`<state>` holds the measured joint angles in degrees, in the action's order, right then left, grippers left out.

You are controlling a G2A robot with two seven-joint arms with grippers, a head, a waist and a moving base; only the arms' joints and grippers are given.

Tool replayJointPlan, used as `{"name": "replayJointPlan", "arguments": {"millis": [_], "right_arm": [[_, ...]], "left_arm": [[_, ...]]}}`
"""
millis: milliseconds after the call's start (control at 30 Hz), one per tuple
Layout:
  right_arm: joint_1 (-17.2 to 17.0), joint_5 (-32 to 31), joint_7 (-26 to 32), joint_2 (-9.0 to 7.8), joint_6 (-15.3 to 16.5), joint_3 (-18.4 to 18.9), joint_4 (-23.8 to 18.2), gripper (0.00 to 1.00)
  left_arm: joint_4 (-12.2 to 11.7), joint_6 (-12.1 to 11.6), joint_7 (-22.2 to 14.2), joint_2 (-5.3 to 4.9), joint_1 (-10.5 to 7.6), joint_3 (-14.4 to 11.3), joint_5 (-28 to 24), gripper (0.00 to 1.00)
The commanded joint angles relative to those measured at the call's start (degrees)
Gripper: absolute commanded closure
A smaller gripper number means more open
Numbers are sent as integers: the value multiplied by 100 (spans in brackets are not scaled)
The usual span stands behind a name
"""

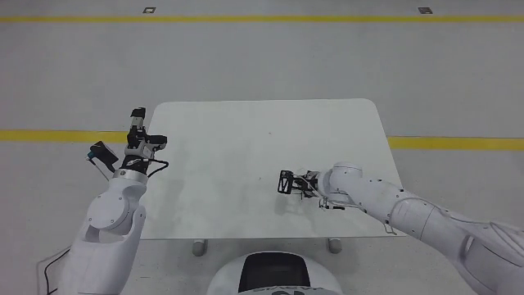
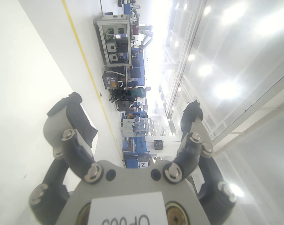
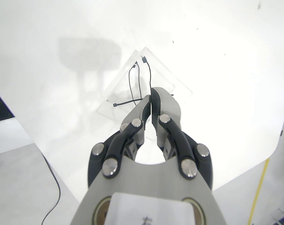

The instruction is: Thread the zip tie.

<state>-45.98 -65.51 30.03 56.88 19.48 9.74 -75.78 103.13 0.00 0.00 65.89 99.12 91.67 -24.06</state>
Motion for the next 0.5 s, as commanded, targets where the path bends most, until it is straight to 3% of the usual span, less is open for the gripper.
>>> {"name": "replayJointPlan", "arguments": {"millis": [0,200,467], "right_arm": [[6,16,-114,-114,0,0,-115,100],[-13,-23,-835,-527,0,0,-447,100],[-213,-320,-2501,-1226,0,0,-791,100]], "left_arm": [[0,0,0,0,0,0,0,0],[0,0,0,0,0,0,0,0],[0,0,0,0,0,0,0,0]]}}
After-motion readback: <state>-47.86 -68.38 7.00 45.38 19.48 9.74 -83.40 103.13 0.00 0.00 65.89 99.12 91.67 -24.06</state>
